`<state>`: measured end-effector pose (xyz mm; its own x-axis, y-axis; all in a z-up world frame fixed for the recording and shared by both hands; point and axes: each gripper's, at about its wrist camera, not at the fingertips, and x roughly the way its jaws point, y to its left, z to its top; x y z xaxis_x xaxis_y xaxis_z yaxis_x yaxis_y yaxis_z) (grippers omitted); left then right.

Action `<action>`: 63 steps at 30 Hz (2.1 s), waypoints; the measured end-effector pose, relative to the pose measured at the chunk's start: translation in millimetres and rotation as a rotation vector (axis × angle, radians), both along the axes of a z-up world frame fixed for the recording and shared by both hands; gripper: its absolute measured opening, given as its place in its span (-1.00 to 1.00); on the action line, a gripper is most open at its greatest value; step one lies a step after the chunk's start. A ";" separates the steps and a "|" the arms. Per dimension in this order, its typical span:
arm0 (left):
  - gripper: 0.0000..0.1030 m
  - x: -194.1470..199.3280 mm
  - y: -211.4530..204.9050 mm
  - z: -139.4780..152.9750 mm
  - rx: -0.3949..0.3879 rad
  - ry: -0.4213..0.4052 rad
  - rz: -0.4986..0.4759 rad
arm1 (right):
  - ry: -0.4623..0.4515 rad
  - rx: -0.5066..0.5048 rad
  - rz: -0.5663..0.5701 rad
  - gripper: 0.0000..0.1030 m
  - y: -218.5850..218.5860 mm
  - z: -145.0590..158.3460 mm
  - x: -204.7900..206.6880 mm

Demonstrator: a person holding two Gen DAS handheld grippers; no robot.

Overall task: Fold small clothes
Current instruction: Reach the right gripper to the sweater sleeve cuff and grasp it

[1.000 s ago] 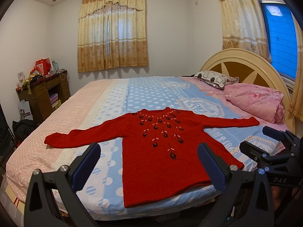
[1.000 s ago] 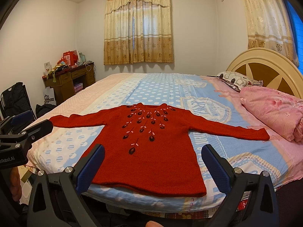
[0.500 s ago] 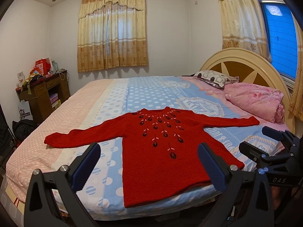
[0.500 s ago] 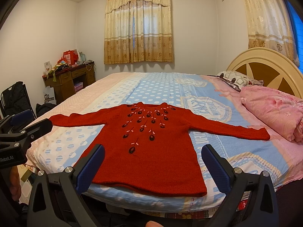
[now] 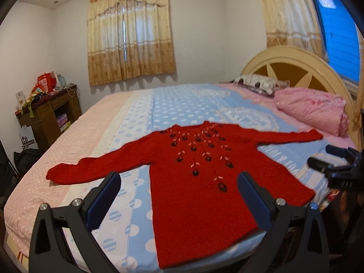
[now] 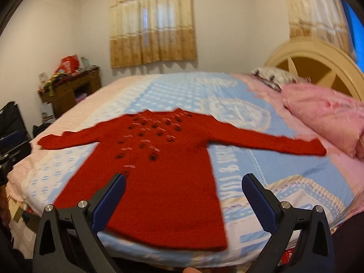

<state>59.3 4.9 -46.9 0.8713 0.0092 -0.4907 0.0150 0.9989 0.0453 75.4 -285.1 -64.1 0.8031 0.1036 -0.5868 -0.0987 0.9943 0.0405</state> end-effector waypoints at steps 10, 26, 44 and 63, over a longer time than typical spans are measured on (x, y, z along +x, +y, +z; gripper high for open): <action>1.00 78.5 9.6 -32.6 0.029 0.094 -0.010 | 0.133 0.056 -0.192 0.98 -99.5 -36.6 70.2; 1.00 174.2 24.8 -72.4 0.010 0.206 0.029 | 0.202 0.090 -0.514 0.98 -268.0 -45.0 146.6; 1.00 210.5 35.8 -106.0 -0.048 0.311 0.028 | 0.314 0.128 -0.622 -0.10 -349.8 -67.2 203.4; 1.00 198.9 47.9 -96.9 -0.133 0.257 0.022 | 0.227 0.239 -0.342 -0.62 -241.2 0.2 238.8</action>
